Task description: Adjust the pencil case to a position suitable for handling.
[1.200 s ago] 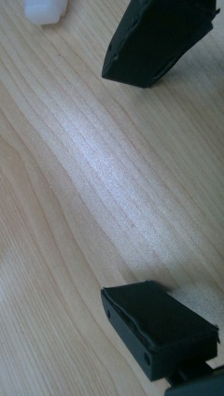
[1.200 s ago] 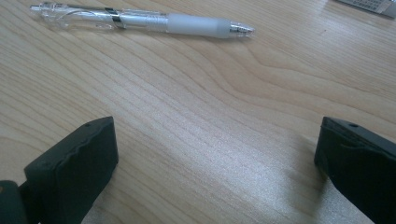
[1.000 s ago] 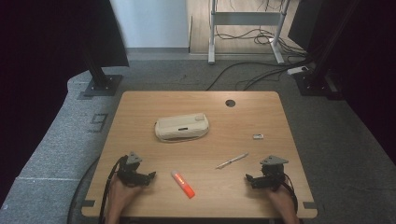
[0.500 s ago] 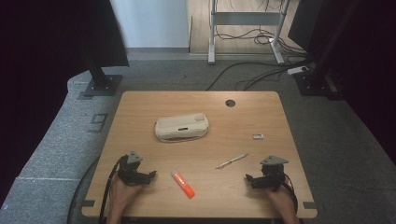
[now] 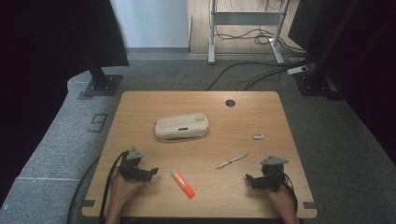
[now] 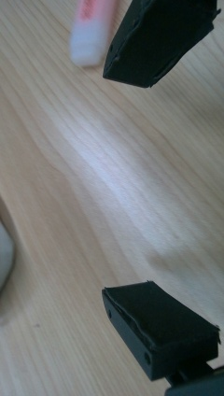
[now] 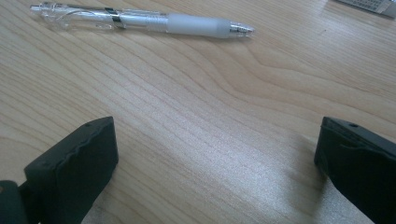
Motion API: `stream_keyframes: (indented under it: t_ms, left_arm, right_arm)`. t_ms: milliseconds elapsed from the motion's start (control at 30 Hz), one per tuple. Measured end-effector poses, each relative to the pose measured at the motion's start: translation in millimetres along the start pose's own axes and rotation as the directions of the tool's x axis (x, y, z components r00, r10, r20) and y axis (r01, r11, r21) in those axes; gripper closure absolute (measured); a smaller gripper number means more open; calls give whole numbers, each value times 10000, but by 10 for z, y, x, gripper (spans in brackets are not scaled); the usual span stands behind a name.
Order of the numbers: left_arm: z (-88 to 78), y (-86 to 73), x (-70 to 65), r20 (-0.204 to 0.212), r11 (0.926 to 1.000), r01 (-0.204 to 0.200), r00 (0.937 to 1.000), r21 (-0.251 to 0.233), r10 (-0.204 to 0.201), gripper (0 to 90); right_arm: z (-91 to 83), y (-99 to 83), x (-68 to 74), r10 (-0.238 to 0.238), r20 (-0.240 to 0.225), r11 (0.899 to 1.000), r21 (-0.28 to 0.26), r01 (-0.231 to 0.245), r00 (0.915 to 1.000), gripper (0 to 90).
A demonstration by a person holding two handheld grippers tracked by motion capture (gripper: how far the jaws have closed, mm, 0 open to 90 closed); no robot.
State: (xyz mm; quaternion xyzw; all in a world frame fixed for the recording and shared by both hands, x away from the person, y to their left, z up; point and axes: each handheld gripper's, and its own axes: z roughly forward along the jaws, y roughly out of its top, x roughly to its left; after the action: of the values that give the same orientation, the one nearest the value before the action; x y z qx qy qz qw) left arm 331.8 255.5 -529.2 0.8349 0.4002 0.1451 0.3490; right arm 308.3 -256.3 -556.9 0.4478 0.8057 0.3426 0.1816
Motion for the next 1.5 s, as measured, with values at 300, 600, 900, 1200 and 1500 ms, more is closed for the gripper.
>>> stream_keyframes:
  t_ms: [300, 600, 900, 1200, 1500]
  left_arm:
    - [28, 190, 70, 784, 10000, -52, 9969, -55, 56, 40]
    - [16, 444, 106, 953, 9995, -34, 9954, -305, 63, 2]
    - [84, 726, 126, 967, 9982, -561, 9936, -219, 580, 12]
    - [220, 957, 188, 1473, 9975, -708, 9866, -3, 701, 36]
    - [413, 1239, 253, 1521, 9940, -1090, 9824, -71, 1088, 80]
  right_arm:
    - [0, 0, 0, -3, -2, 10000, 1, 3, 10000, 0]
    - [0, 0, 0, -1, 0, 10000, 0, 1, 10000, 0]
    - [0, 0, 0, -2, -2, 10000, 1, 2, 10000, 0]
    - [0, 0, 0, 2, -1, 10000, 0, -2, 10000, 0]
    - [0, 0, 0, -6, 0, 10000, 0, 6, 10000, 0]
